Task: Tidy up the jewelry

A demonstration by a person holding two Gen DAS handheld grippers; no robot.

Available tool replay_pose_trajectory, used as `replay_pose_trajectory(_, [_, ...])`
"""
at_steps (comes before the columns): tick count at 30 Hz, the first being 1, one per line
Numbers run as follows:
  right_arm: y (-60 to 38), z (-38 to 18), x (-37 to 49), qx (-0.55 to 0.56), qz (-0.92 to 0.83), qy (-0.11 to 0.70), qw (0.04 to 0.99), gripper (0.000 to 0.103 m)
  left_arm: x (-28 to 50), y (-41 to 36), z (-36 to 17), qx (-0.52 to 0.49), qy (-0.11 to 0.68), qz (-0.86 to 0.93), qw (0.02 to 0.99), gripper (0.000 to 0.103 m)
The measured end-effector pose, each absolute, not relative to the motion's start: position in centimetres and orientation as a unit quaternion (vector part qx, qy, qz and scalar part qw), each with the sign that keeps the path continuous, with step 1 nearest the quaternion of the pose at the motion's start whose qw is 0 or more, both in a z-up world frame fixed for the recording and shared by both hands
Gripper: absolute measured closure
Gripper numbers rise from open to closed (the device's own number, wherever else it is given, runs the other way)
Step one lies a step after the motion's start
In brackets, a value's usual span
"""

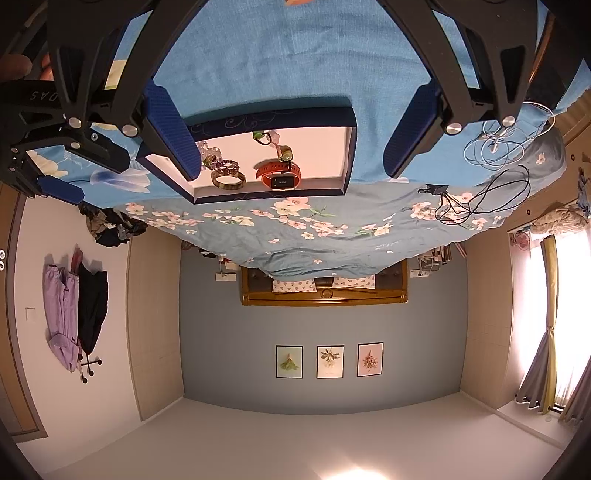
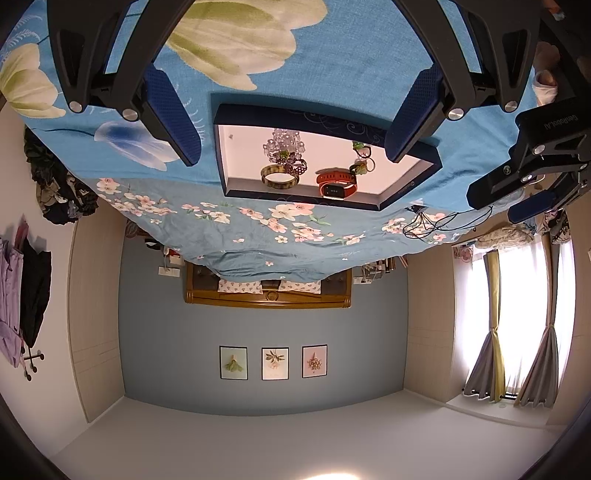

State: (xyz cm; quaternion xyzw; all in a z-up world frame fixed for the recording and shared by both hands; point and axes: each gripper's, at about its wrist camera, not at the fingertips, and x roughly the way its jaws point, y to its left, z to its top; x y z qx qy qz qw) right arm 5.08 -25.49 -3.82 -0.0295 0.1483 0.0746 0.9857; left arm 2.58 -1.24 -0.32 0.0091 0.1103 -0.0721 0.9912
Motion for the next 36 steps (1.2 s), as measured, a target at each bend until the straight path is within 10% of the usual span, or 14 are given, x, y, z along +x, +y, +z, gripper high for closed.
replay_pose_trajectory(36, [-25.28, -3.94, 5.21, -0.029, 0.073, 0.153, 0.985, 0.007, 2.7, -1.68, -0.59, 0.014, 0.111, -0.073, 0.991, 0.006])
